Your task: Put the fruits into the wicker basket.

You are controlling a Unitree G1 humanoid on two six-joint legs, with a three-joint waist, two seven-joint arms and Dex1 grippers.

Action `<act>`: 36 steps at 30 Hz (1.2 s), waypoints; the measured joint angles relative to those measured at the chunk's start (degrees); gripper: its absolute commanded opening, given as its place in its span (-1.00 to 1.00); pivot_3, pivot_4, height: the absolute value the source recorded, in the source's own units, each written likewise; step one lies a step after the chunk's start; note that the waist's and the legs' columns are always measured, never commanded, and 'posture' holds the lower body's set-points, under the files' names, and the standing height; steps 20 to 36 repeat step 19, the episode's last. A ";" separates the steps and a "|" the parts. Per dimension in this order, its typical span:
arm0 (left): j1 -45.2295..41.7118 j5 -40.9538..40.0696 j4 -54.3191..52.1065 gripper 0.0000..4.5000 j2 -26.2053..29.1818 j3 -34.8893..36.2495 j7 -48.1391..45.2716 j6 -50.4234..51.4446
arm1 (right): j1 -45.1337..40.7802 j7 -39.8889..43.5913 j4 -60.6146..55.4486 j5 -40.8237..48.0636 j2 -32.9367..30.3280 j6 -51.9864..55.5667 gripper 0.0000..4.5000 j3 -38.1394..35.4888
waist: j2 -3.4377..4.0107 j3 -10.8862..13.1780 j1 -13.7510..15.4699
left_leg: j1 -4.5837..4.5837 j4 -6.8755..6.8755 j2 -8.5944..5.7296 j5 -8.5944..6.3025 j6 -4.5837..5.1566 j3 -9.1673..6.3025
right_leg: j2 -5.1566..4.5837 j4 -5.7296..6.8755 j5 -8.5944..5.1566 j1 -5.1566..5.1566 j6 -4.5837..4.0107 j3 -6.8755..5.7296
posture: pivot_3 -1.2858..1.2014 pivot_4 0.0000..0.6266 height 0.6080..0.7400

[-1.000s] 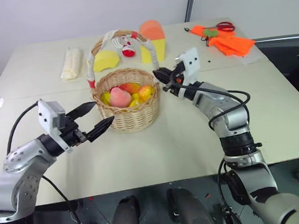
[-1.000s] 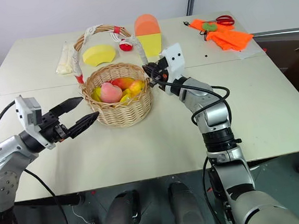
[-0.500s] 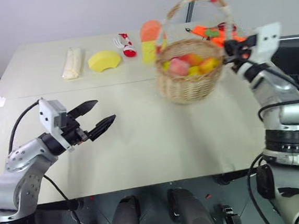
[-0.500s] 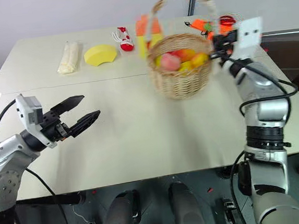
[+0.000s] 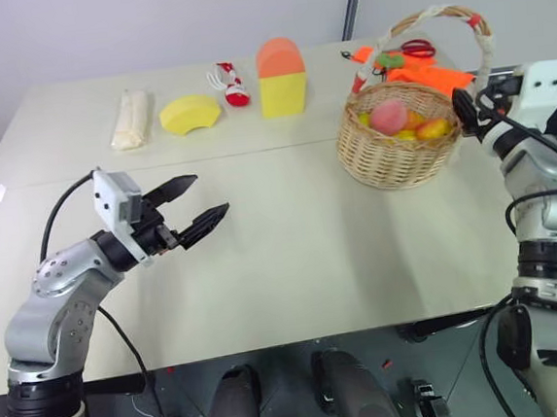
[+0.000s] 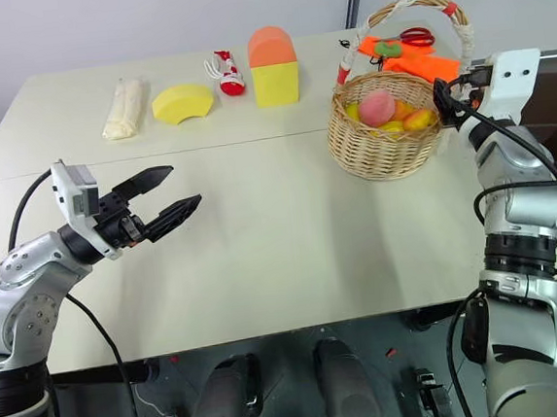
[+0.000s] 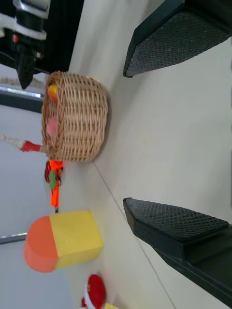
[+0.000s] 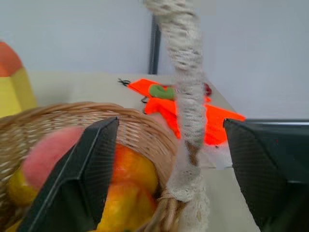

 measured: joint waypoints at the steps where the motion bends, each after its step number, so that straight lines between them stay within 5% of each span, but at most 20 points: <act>1: 0.23 0.09 0.17 0.89 0.00 0.11 0.20 0.00 | 2.10 1.17 -1.78 0.80 -0.27 0.13 0.46 -0.43 | 0.00 0.00 0.07 | 0.00 0.00 0.00 0.00 0.00 0.00 | 0.00 -0.01 0.00 0.01 0.00 0.00 | 0.03 -0.52 0.93; 8: 7.90 4.10 2.96 0.89 -0.61 2.84 4.77 -1.25 | 19.78 14.82 -15.42 8.13 -3.31 1.08 0.46 -2.11 | 0.04 -0.01 -0.37 | 0.10 0.01 0.04 -0.05 0.08 0.06 | 0.00 0.00 -0.15 0.05 -0.10 0.03 | 0.03 -0.52 0.93; 14: 12.80 6.92 5.15 0.89 -1.60 5.75 7.38 -3.11 | 23.86 27.66 -25.44 9.03 -4.02 -0.25 0.46 12.50 | 0.02 -0.02 -0.22 | 0.53 0.00 0.38 -0.06 0.07 0.12 | 0.29 -0.01 -0.17 0.32 -0.19 0.05 | 0.03 -0.52 0.93; 36: 15.78 8.50 6.03 0.89 -2.98 6.35 7.99 -4.98 | 21.45 28.37 -22.54 6.58 -1.94 -2.33 0.46 17.10 | 0.01 -0.02 0.15 | 0.42 0.01 0.37 -0.06 0.06 0.21 | 0.19 -0.15 -0.14 0.31 -0.25 0.05 | 0.03 -0.52 0.93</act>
